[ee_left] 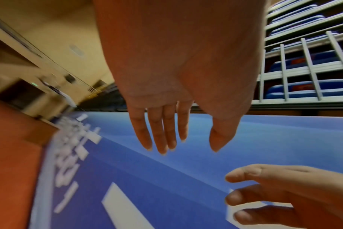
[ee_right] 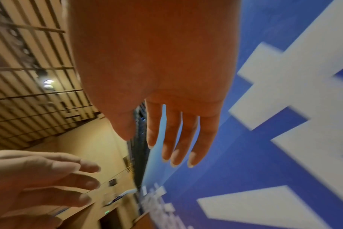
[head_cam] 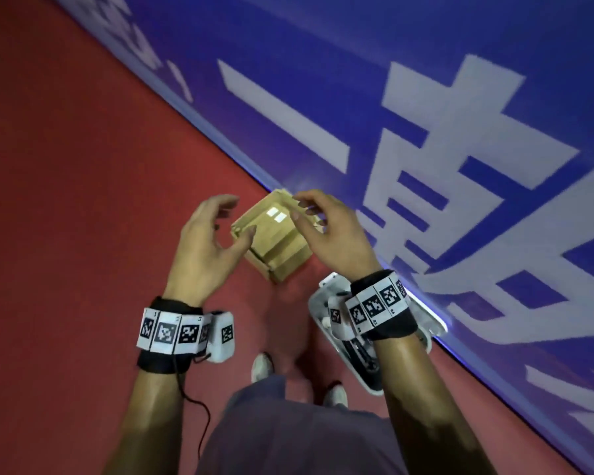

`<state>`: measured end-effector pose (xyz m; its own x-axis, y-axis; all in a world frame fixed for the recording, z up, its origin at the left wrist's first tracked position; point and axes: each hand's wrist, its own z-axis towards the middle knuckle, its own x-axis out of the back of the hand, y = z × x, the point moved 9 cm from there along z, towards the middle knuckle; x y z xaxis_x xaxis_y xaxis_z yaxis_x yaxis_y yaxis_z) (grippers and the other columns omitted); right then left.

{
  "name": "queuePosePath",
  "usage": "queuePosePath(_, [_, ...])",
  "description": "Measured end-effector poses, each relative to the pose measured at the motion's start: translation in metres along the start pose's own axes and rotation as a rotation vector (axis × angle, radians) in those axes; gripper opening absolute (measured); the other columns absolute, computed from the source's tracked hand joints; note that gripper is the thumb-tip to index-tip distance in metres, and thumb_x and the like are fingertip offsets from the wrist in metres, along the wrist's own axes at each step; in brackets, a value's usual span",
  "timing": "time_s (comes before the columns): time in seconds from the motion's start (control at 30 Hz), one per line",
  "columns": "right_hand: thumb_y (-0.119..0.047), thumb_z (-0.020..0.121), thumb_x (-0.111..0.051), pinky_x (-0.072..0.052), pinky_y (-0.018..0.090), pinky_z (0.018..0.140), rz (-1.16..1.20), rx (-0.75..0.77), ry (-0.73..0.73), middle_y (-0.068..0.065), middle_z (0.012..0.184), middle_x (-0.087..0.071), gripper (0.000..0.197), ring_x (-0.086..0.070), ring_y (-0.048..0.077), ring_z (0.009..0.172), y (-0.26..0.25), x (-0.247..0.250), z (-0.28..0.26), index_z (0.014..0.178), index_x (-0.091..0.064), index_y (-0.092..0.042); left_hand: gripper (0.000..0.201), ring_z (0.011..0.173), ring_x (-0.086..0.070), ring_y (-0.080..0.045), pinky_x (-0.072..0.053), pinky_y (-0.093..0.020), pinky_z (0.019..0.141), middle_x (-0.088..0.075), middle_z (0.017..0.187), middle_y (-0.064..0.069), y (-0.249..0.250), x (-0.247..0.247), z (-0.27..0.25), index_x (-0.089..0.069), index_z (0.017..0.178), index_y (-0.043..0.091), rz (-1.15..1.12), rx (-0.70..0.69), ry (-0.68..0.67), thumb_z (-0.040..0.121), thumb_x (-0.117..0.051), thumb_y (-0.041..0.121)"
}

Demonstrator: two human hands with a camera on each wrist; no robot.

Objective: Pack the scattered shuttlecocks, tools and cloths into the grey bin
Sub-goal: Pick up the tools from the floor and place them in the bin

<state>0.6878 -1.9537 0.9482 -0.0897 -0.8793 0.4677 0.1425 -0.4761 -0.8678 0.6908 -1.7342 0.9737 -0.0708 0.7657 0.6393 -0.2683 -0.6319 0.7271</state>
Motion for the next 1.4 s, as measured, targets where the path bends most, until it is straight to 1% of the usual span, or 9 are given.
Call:
queuePosePath(0.07, [-0.041,0.096,-0.064,-0.053,0.026,0.089,0.014,0.072,-0.100,-0.011,0.109,-0.069,0.029,-0.065,0.003,0.098,-0.032,-0.054,0.009,0.121,-0.066,-0.028,0.047,0.108,-0.062,-0.006,-0.054,-0.035,0.093,-0.064,0.122,0.007,-0.033,0.050,-0.025,-0.060,0.129,0.022,0.028,0.082,0.094,0.087,-0.079,0.029])
queuePosePath(0.27, [-0.034,0.097,-0.067,-0.053,0.025,0.092,0.072,0.272,-0.406,-0.008,0.117,-0.068,0.027,-0.064,0.003,0.105,-0.139,-0.234,0.005,0.122,-0.066,-0.024,0.046,0.112,-0.061,-0.005,-0.054,-0.036,0.097,-0.063,0.124,0.010,-0.129,0.200,-0.122,-0.059,0.130,0.024,0.112,0.310,0.353,0.089,-0.077,0.034])
queuePosePath(0.37, [-0.038,0.097,-0.065,-0.054,0.029,0.092,0.094,0.331,-0.572,-0.011,0.117,-0.066,0.028,-0.063,0.003,0.106,-0.191,-0.336,-0.012,0.123,-0.065,-0.028,0.047,0.113,-0.061,-0.005,-0.053,-0.035,0.098,-0.063,0.124,0.009,-0.177,0.278,-0.181,-0.059,0.130,0.023,0.152,0.410,0.469,0.089,-0.077,0.035])
queuePosePath(0.47, [-0.041,0.096,-0.065,-0.053,0.027,0.092,0.085,0.375,-0.731,-0.013,0.120,-0.065,0.029,-0.062,0.000,0.107,-0.246,-0.437,-0.037,0.124,-0.064,-0.032,0.048,0.112,-0.060,-0.005,-0.052,-0.034,0.098,-0.062,0.125,0.010,-0.223,0.351,-0.242,-0.058,0.131,0.023,0.188,0.509,0.555,0.089,-0.077,0.036])
queuePosePath(0.6, [-0.045,0.096,-0.063,-0.053,0.028,0.092,0.110,0.453,-0.862,-0.016,0.121,-0.064,0.029,-0.062,-0.001,0.107,-0.317,-0.559,-0.076,0.124,-0.062,-0.036,0.051,0.112,-0.060,-0.004,-0.052,-0.034,0.097,-0.062,0.125,0.010,-0.277,0.430,-0.321,-0.057,0.132,0.024,0.254,0.624,0.642,0.087,-0.075,0.040])
queuePosePath(0.77, [-0.046,0.096,-0.063,-0.054,0.032,0.093,0.137,0.557,-1.053,-0.015,0.120,-0.064,0.029,-0.062,0.001,0.107,-0.388,-0.686,-0.140,0.123,-0.061,-0.036,0.052,0.109,-0.061,-0.005,-0.052,-0.031,0.095,-0.063,0.123,0.009,-0.333,0.493,-0.419,-0.056,0.132,0.023,0.287,0.794,0.769,0.086,-0.077,0.039])
queuePosePath(0.97, [-0.049,0.095,-0.062,-0.056,0.039,0.093,0.139,0.660,-1.278,-0.016,0.118,-0.064,0.031,-0.061,0.001,0.107,-0.428,-0.821,-0.206,0.123,-0.060,-0.037,0.055,0.107,-0.061,-0.004,-0.052,-0.033,0.094,-0.063,0.121,0.011,-0.406,0.526,-0.515,-0.053,0.132,0.026,0.249,1.035,0.904,0.084,-0.077,0.040])
queuePosePath(1.13, [-0.045,0.094,-0.065,-0.055,0.038,0.094,0.168,0.726,-1.387,-0.013,0.116,-0.064,0.030,-0.062,0.002,0.105,-0.478,-0.936,-0.220,0.122,-0.062,-0.036,0.054,0.106,-0.062,-0.005,-0.052,-0.031,0.092,-0.064,0.121,0.009,-0.464,0.583,-0.551,-0.055,0.131,0.024,0.280,1.152,1.017,0.084,-0.079,0.034])
queuePosePath(1.4, [-0.041,0.093,-0.068,-0.055,0.034,0.093,0.253,0.822,-1.475,-0.008,0.115,-0.067,0.027,-0.065,0.005,0.102,-0.621,-1.125,-0.213,0.119,-0.065,-0.031,0.051,0.108,-0.062,-0.006,-0.052,-0.032,0.095,-0.063,0.123,0.010,-0.527,0.712,-0.591,-0.055,0.130,0.026,0.388,1.313,1.233,0.085,-0.076,0.039])
